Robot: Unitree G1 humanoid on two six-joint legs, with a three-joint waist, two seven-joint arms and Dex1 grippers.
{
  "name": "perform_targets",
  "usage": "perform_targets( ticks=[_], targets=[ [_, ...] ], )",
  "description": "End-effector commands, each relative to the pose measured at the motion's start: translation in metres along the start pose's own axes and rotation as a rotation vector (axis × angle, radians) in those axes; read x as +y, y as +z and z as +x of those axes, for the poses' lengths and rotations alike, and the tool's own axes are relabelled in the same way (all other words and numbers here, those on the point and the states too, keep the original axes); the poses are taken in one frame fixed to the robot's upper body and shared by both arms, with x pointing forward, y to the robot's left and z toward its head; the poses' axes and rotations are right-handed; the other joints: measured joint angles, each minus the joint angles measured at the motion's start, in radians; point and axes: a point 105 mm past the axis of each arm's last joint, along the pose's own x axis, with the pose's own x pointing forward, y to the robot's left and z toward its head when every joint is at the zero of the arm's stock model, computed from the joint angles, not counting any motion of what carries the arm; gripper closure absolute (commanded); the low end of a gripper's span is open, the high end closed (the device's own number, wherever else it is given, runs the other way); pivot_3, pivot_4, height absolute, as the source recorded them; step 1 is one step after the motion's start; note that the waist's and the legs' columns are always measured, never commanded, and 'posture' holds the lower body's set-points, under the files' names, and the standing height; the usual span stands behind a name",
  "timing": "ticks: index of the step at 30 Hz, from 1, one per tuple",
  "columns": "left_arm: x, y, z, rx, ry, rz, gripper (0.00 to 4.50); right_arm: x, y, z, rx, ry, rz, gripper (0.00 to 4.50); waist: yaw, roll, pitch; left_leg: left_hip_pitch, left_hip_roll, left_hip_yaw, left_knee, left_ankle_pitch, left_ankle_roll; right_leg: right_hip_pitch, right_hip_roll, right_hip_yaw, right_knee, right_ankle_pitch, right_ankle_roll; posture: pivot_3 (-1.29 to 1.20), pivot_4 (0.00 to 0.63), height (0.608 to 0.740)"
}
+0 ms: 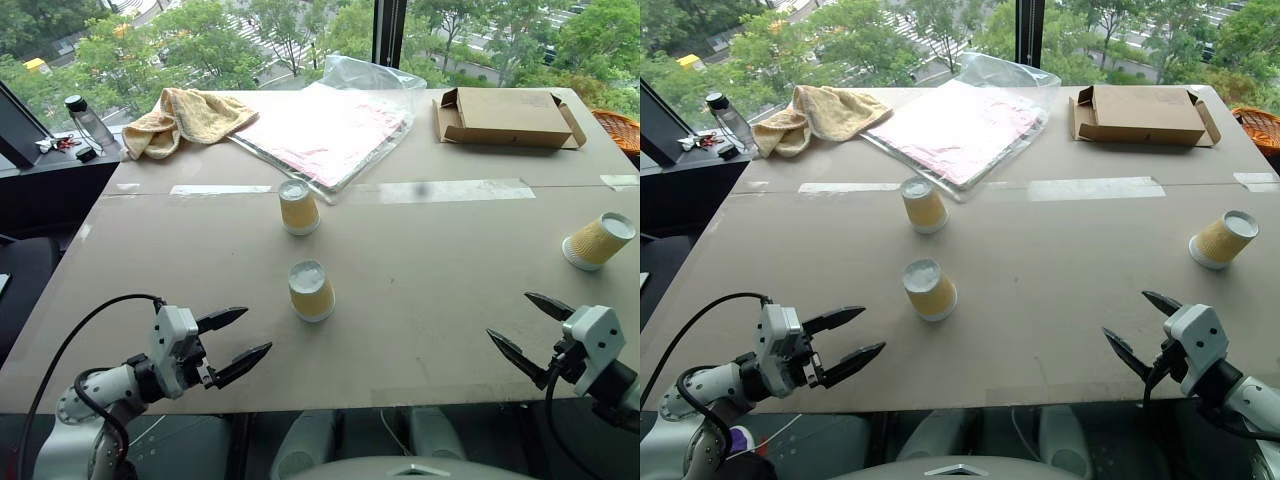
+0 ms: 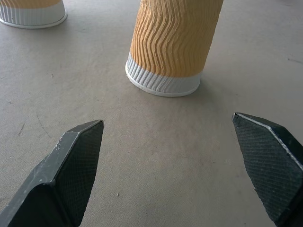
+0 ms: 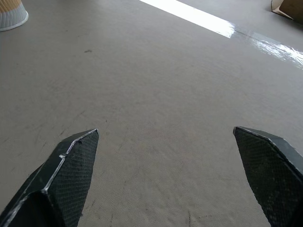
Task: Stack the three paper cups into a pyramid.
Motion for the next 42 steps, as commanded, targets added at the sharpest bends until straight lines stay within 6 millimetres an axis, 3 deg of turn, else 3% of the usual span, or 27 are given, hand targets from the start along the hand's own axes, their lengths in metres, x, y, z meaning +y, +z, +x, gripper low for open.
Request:
perform_targets(
  ticks=[1, 7, 12, 16, 23, 36, 39, 42],
  targets=[
    [-0.001, 0.007, 0.004, -0.028, -0.003, 0.041, 0.04, 0.002, 0.021, 0.003, -0.072, 0.026, -0.041, 0.0, 0.0, 0.0, 0.0, 0.0, 0.0, 0.0, 0.0, 0.0, 0.0, 0.0, 0.0, 0.0, 0.0, 0.0, 0.0, 0.0, 0.15, 0.74],
    [-0.005, 0.025, 0.018, -0.068, -0.072, 0.106, 0.04, 0.026, 0.058, 0.014, -0.224, 0.188, -0.046, 0.0, -0.001, 0.0, 0.0, 0.0, 0.0, 0.0, 0.0, 0.0, 0.0, 0.0, 0.0, 0.0, 0.0, 0.0, 0.0, 0.0, 0.15, 0.74],
    [-0.009, 0.043, 0.035, -0.082, -0.127, 0.151, 0.04, 0.066, 0.081, 0.005, -0.287, 0.441, -0.062, 0.0, 0.005, 0.0, 0.0, -0.001, 0.0, -0.002, 0.0, 0.0, 0.0, 0.0, 0.0, -0.002, -0.001, 0.0, 0.0, 0.0, 0.15, 0.74],
    [-0.01, 0.056, 0.049, -0.101, -0.152, 0.174, 0.04, 0.084, 0.087, -0.003, -0.29, 0.534, -0.059, 0.0, 0.009, 0.0, 0.0, -0.001, 0.0, -0.002, 0.0, 0.0, 0.0, 0.0, 0.0, -0.002, -0.001, 0.0, 0.0, 0.0, 0.15, 0.74],
    [-0.004, 0.069, 0.082, -0.12, -0.213, 0.21, 0.04, 0.085, 0.085, -0.005, -0.273, 0.466, -0.073, 0.0, 0.02, 0.0, 0.0, -0.001, 0.0, -0.002, 0.001, 0.0, 0.0, 0.0, 0.001, -0.004, -0.001, 0.0, 0.0, 0.0, 0.15, 0.74],
    [0.006, 0.055, 0.095, -0.094, -0.275, 0.246, 0.04, 0.087, 0.082, -0.012, -0.254, 0.355, -0.062, 0.0, 0.019, 0.0, 0.0, -0.001, -0.001, -0.002, 0.001, 0.0, -0.001, 0.0, 0.001, -0.006, -0.001, 0.0, 0.0, 0.0, 0.15, 0.74],
    [0.006, 0.052, 0.097, -0.101, -0.304, 0.249, 0.65, 0.087, 0.081, -0.012, -0.25, 0.336, -0.062, 0.0, 0.018, 0.0, 0.0, -0.001, -0.001, -0.002, 0.001, 0.0, -0.001, 0.0, 0.001, -0.006, -0.001, 0.0, 0.0, 0.0, 0.15, 0.74],
    [0.005, 0.058, 0.103, -0.135, -0.329, 0.251, 1.84, 0.083, 0.077, -0.012, -0.238, 0.285, -0.054, 0.0, 0.019, 0.0, 0.0, -0.001, -0.001, -0.003, 0.001, 0.0, -0.001, 0.0, 0.001, -0.007, 0.0, 0.0, 0.0, 0.0, 0.15, 0.74]
  ],
)
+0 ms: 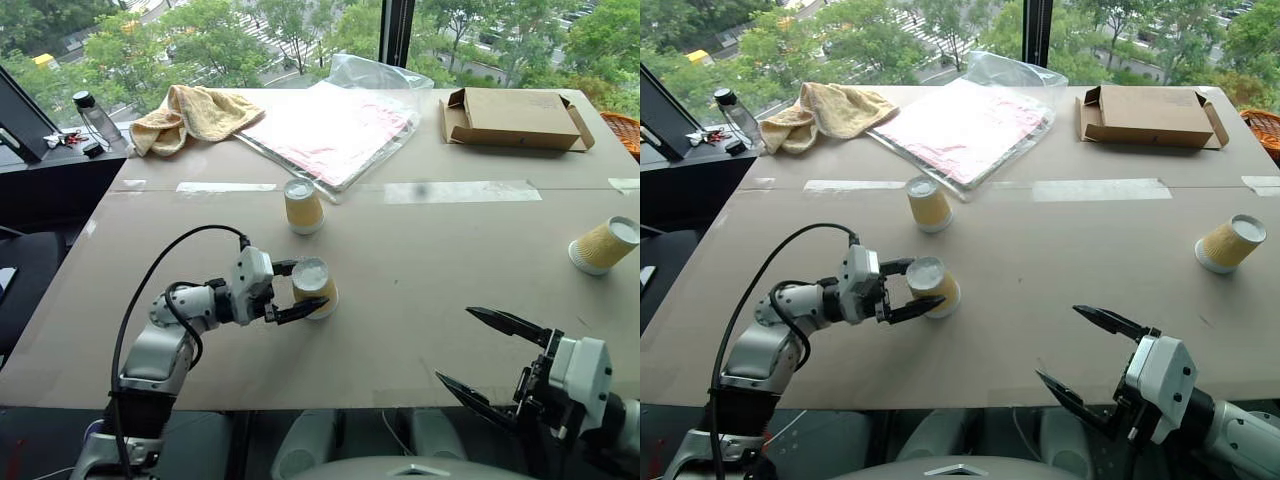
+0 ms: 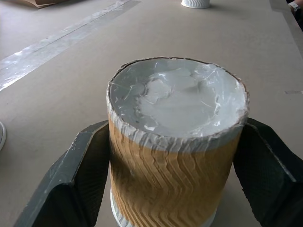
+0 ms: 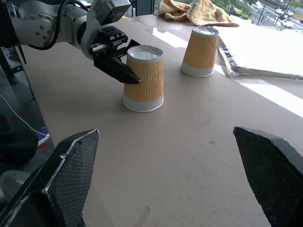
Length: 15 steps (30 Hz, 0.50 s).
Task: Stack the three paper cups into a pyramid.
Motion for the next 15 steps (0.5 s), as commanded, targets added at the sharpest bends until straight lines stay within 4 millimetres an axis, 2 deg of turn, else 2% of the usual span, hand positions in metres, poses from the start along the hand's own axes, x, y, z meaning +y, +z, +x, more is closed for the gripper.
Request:
perform_targets(
  ticks=[1, 6, 12, 15],
  targets=[
    [0.0, 0.014, 0.012, -0.064, -0.047, 0.039, 2.12, -0.002, 0.007, -0.002, -0.023, -0.061, -0.038, 0.0, 0.001, 0.0, 0.0, 0.0, 0.0, 0.0, 0.0, 0.0, 0.0, 0.0, 0.0, 0.0, 0.0, 0.0, 0.0, 0.0, 0.15, 0.74],
    [0.004, 0.045, 0.049, -0.153, -0.085, 0.04, 2.12, -0.017, -0.007, -0.012, 0.005, -0.263, -0.012, 0.0, 0.007, 0.0, 0.0, -0.001, -0.001, -0.002, 0.001, 0.0, 0.0, 0.0, 0.001, -0.003, 0.0, 0.0, 0.0, 0.0, 0.15, 0.74],
    [0.012, 0.06, 0.101, -0.085, -0.118, 0.032, 2.12, -0.032, -0.023, -0.028, 0.04, -0.46, -0.013, 0.0, -0.005, 0.0, 0.0, -0.001, -0.002, -0.002, 0.001, 0.001, -0.002, 0.001, 0.003, -0.003, 0.001, 0.0, 0.0, 0.0, 0.15, 0.74],
    [0.017, 0.066, 0.14, -0.077, -0.111, 0.035, 2.12, -0.035, -0.025, -0.031, 0.043, -0.515, -0.025, 0.0, 0.0, 0.0, 0.0, -0.001, -0.002, -0.002, 0.001, 0.002, -0.003, 0.0, 0.004, -0.002, 0.001, 0.0, 0.0, 0.0, 0.15, 0.74]
  ],
)
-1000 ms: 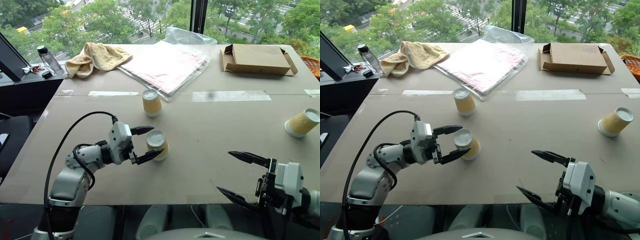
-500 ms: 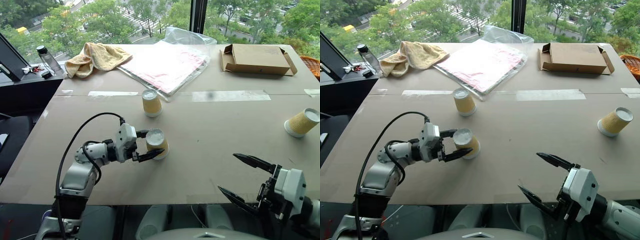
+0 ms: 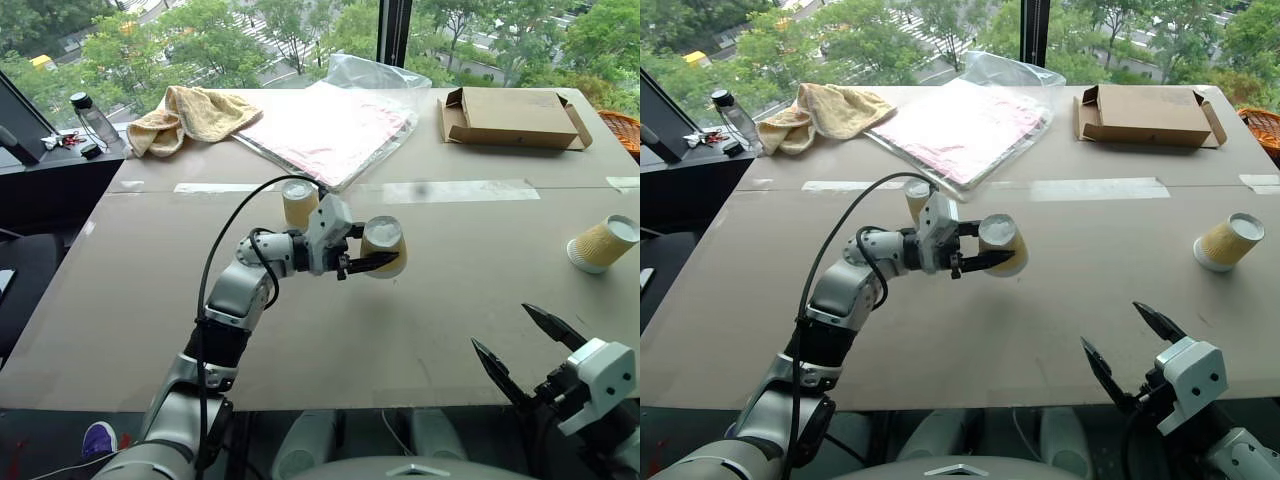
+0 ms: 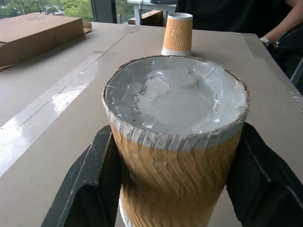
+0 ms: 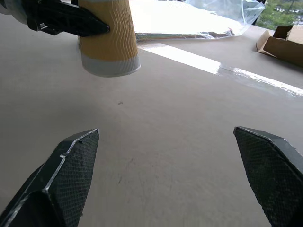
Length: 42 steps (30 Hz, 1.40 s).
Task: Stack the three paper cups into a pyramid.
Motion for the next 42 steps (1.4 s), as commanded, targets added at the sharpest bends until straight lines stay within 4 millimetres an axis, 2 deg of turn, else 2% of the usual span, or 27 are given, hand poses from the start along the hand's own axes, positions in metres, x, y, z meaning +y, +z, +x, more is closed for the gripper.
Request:
perform_targets(
  ticks=[1, 5, 11, 15, 17, 18, 20, 22, 27, 31, 32, 35, 40, 42],
  targets=[
    [0.008, 0.002, 0.035, 0.026, 0.007, 0.041, 2.12, -0.006, 0.009, -0.003, -0.031, -0.065, -0.063, 0.0, 0.005, 0.0, 0.0, 0.0, 0.0, 0.0, 0.0, 0.0, 0.0, 0.0, 0.0, 0.0, 0.0, 0.0, 0.0, 0.0, 0.15, 0.74],
    [0.015, 0.006, 0.069, 0.011, 0.039, 0.042, 2.12, -0.003, 0.009, -0.004, -0.035, -0.103, -0.052, 0.0, 0.002, -0.001, 0.0, -0.001, -0.001, 0.0, 0.0, 0.001, -0.002, 0.0, 0.0, -0.001, 0.0, 0.0, 0.0, 0.0, 0.15, 0.74],
    [0.007, 0.005, 0.099, 0.012, 0.006, 0.06, 2.12, 0.003, 0.012, -0.008, -0.033, -0.141, -0.033, 0.0, 0.001, -0.001, 0.001, -0.001, -0.001, -0.001, 0.0, 0.001, -0.002, -0.001, 0.0, -0.001, 0.0, 0.0, 0.001, 0.0, 0.15, 0.74],
    [0.007, -0.001, 0.108, 0.051, 0.007, 0.075, 2.12, 0.004, 0.013, -0.009, -0.028, -0.16, -0.032, 0.0, 0.001, -0.001, 0.001, -0.002, -0.001, 0.0, 0.0, 0.001, -0.002, -0.001, 0.0, 0.0, 0.0, 0.0, 0.001, 0.0, 0.15, 0.74],
    [0.007, -0.003, 0.109, 0.061, 0.005, 0.063, 1.18, 0.005, 0.013, -0.01, -0.027, -0.167, -0.031, 0.0, 0.001, -0.001, 0.001, -0.002, -0.001, 0.0, 0.0, 0.001, -0.002, -0.001, 0.0, -0.001, 0.0, 0.0, 0.001, 0.0, 0.15, 0.74],
    [0.006, -0.003, 0.109, 0.059, -0.007, 0.056, 0.94, 0.005, 0.013, -0.01, -0.026, -0.169, -0.03, 0.0, 0.001, -0.001, 0.001, -0.001, -0.001, 0.0, 0.0, 0.001, -0.002, -0.001, 0.0, -0.001, 0.0, 0.0, 0.001, 0.0, 0.15, 0.74],
    [0.006, 0.002, 0.108, 0.033, -0.016, 0.053, 0.07, 0.006, 0.013, -0.01, -0.025, -0.168, -0.029, 0.0, 0.001, -0.001, 0.001, -0.001, -0.001, -0.001, 0.0, 0.001, -0.002, -0.001, 0.0, -0.001, 0.0, 0.0, 0.001, 0.0, 0.15, 0.74],
    [0.009, 0.011, 0.104, -0.003, -0.01, 0.041, 0.07, 0.006, 0.013, -0.009, -0.026, -0.165, -0.027, 0.0, 0.001, -0.001, 0.001, -0.002, -0.001, -0.001, 0.0, 0.001, -0.002, -0.001, 0.0, -0.001, 0.0, 0.0, 0.001, 0.0, 0.15, 0.74],
    [0.02, 0.048, 0.061, -0.123, 0.006, 0.008, 0.07, 0.001, 0.012, -0.003, -0.044, -0.15, -0.021, 0.0, -0.014, 0.0, 0.001, -0.002, 0.0, -0.001, 0.0, 0.001, -0.002, -0.002, 0.0, 0.0, 0.0, 0.0, 0.001, 0.0, 0.15, 0.74],
    [0.03, 0.067, 0.015, -0.181, 0.086, -0.007, 0.07, -0.002, 0.011, 0.003, -0.055, -0.125, -0.008, 0.0, -0.021, 0.001, 0.0, -0.001, 0.0, -0.001, 0.0, 0.001, -0.002, -0.002, 0.0, 0.0, 0.001, 0.0, 0.001, 0.0, 0.15, 0.74],
    [0.038, 0.072, -0.002, -0.212, 0.14, -0.025, 0.07, -0.002, 0.012, 0.005, -0.065, -0.108, -0.008, 0.0, -0.021, 0.0, 0.001, -0.001, 0.0, -0.001, 0.0, 0.001, -0.002, -0.002, 0.0, 0.0, 0.001, 0.0, 0.001, 0.0, 0.15, 0.74],
    [0.07, 0.066, -0.059, -0.194, 0.361, -0.047, 0.07, 0.009, 0.023, 0.014, -0.127, 0.019, 0.016, 0.0, -0.027, 0.0, 0.001, 0.0, 0.0, -0.001, 0.0, 0.001, -0.002, -0.002, 0.0, 0.002, 0.001, 0.0, 0.0, 0.0, 0.15, 0.74],
    [0.098, 0.041, -0.113, -0.036, 0.543, -0.025, 0.07, 0.03, 0.045, 0.024, -0.197, 0.243, 0.047, 0.0, -0.013, 0.0, 0.001, 0.0, 0.0, -0.003, 0.001, 0.001, -0.002, -0.001, 0.0, -0.002, 0.001, 0.0, 0.0, 0.0, 0.15, 0.74],
    [0.105, 0.029, -0.127, 0.028, 0.581, -0.018, 0.07, 0.033, 0.051, 0.029, -0.21, 0.305, 0.041, 0.0, -0.011, 0.0, 0.001, 0.0, -0.001, -0.003, 0.001, 0.001, -0.002, 0.0, 0.0, -0.001, 0.0, 0.0, 0.0, 0.0, 0.15, 0.74]
  ],
)
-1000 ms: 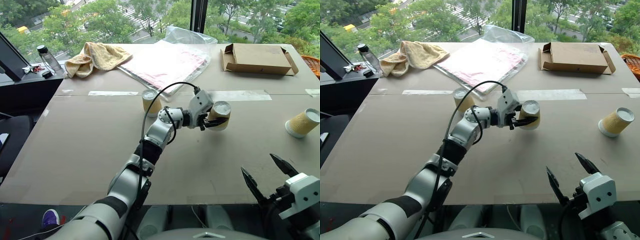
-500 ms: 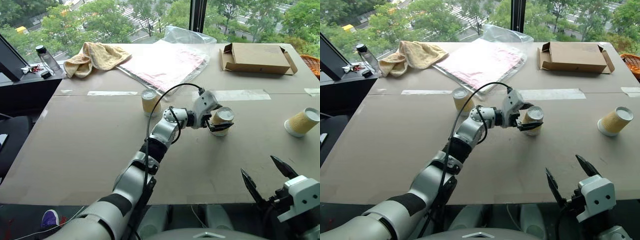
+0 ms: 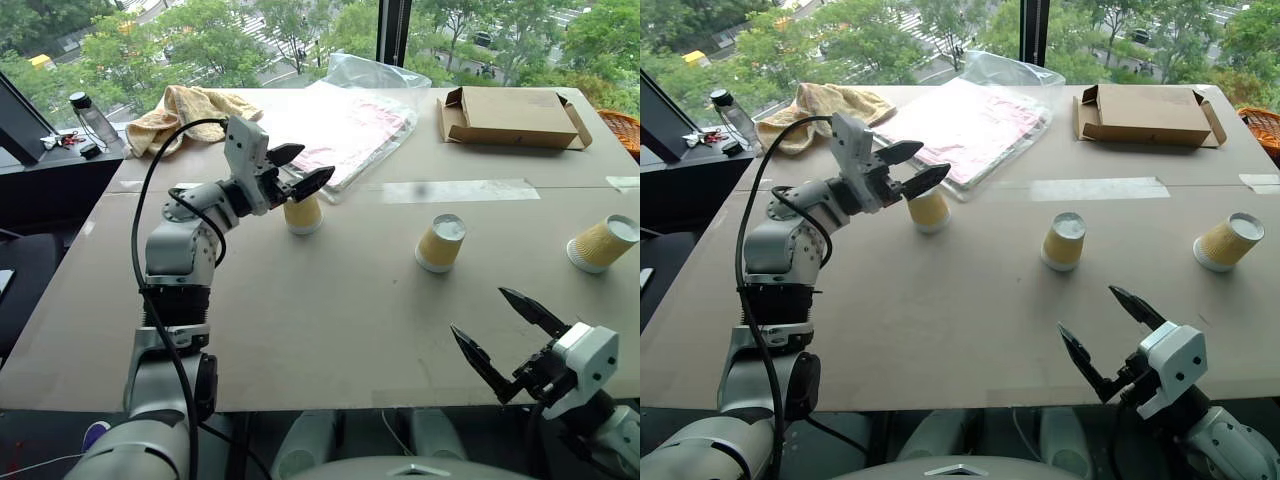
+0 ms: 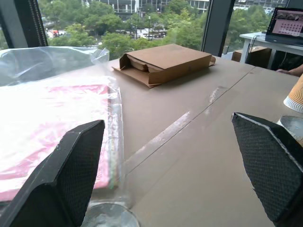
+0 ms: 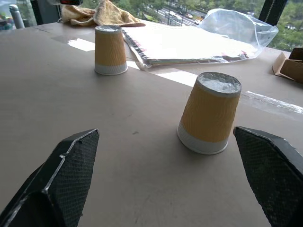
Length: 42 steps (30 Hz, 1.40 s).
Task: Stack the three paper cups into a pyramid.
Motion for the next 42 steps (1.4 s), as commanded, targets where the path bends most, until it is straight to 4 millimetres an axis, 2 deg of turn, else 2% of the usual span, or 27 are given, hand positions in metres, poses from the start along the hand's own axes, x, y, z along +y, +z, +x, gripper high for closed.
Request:
perform_targets(
  ticks=[1, 3, 7, 10, 14, 21, 22, 25, 26, 27, 31, 35, 42],
  targets=[
    [0.015, -0.012, -0.011, 0.061, 0.038, 0.052, 0.07, 0.006, 0.019, 0.008, -0.056, 0.095, -0.001, 0.0, 0.006, 0.0, 0.0, 0.0, 0.0, 0.0, 0.0, 0.0, 0.0, 0.0, 0.0, 0.0, 0.0, 0.0, 0.0, 0.0, 0.15, 0.74],
    [0.017, -0.02, -0.015, 0.089, 0.023, 0.049, 0.07, 0.001, 0.022, 0.01, -0.056, 0.116, -0.01, 0.0, 0.005, -0.002, 0.0, 0.0, -0.001, -0.001, 0.0, 0.0, 0.0, 0.0, 0.0, -0.001, 0.0, 0.0, 0.0, 0.0, 0.15, 0.74],
    [0.012, -0.03, -0.013, 0.114, -0.043, 0.049, 0.07, -0.033, 0.028, 0.004, -0.027, 0.101, -0.035, 0.0, 0.016, -0.002, 0.0, -0.002, -0.001, -0.002, 0.0, 0.0, 0.0, 0.0, -0.001, -0.002, 0.0, 0.0, 0.0, 0.0, 0.15, 0.74],
    [0.013, -0.032, -0.008, 0.13, -0.055, 0.057, 0.07, -0.053, 0.041, -0.003, -0.018, 0.122, -0.06, 0.0, 0.016, -0.003, 0.001, -0.002, -0.001, -0.002, 0.001, 0.0, 0.0, 0.0, -0.001, -0.002, 0.0, 0.0, 0.0, 0.0, 0.15, 0.74],
    [0.012, -0.034, 0.002, 0.136, -0.072, 0.067, 0.07, -0.059, 0.054, -0.01, 0.006, 0.199, -0.06, 0.0, 0.015, -0.003, 0.001, -0.002, 0.0, -0.002, 0.0, 0.0, 0.0, 0.0, -0.001, -0.002, 0.0, 0.0, 0.0, 0.0, 0.15, 0.74],
    [0.011, -0.048, 0.019, 0.17, -0.08, 0.09, 0.07, -0.062, 0.058, -0.014, 0.023, 0.222, -0.067, 0.0, 0.012, -0.003, 0.001, -0.003, 0.0, -0.001, 0.0, 0.0, 0.0, -0.001, -0.001, -0.002, 0.0, 0.0, 0.0, 0.0, 0.15, 0.74],
    [0.009, -0.051, 0.019, 0.174, -0.09, 0.094, 0.62, -0.062, 0.058, -0.015, 0.027, 0.218, -0.07, 0.0, 0.012, -0.003, 0.001, -0.003, 0.0, -0.001, 0.0, 0.0, 0.0, -0.001, -0.001, -0.002, 0.0, 0.0, 0.0, 0.0, 0.15, 0.74],
    [0.005, -0.049, 0.021, 0.151, -0.116, 0.091, 1.73, -0.06, 0.056, -0.018, 0.033, 0.207, -0.074, 0.0, 0.013, -0.003, 0.001, -0.003, 0.0, -0.001, 0.0, 0.0, 0.0, -0.001, -0.001, -0.002, 0.0, 0.0, 0.0, 0.0, 0.15, 0.74],
    [0.001, -0.045, 0.023, 0.128, -0.14, 0.082, 2.19, -0.059, 0.056, -0.019, 0.034, 0.196, -0.072, 0.0, 0.013, -0.003, 0.001, -0.003, 0.0, -0.001, 0.0, 0.0, 0.0, -0.001, -0.001, -0.002, 0.0, 0.0, 0.0, 0.0, 0.15, 0.74],
    [-0.004, -0.042, 0.024, 0.108, -0.168, 0.078, 2.36, -0.059, 0.056, -0.021, 0.034, 0.186, -0.071, 0.0, 0.013, -0.003, 0.001, -0.003, 0.0, -0.001, 0.0, 0.0, 0.0, -0.001, -0.001, -0.002, 0.0, 0.0, 0.0, 0.0, 0.15, 0.74],
    [-0.039, -0.03, 0.032, 0.051, -0.341, 0.058, 2.36, -0.056, 0.053, -0.027, 0.044, 0.142, -0.069, 0.0, 0.015, -0.003, 0.001, -0.004, 0.0, -0.002, 0.001, 0.0, 0.0, -0.001, -0.001, -0.002, 0.0, 0.0, 0.0, 0.0, 0.15, 0.74],
    [-0.073, -0.029, 0.043, 0.033, -0.438, 0.055, 2.36, -0.052, 0.05, -0.032, 0.058, 0.106, -0.065, 0.0, 0.015, -0.003, 0.001, -0.004, 0.0, -0.001, 0.001, 0.0, 0.0, -0.001, -0.001, -0.002, 0.0, 0.0, 0.0, 0.0, 0.15, 0.74],
    [-0.11, -0.04, 0.068, 0.032, -0.484, 0.092, 2.36, -0.047, 0.046, -0.04, 0.081, 0.058, -0.058, 0.0, 0.014, -0.003, 0.001, -0.003, 0.0, -0.001, 0.001, 0.0, 0.0, 0.0, -0.001, -0.002, 0.001, 0.0, 0.0, 0.0, 0.15, 0.74]
  ],
)
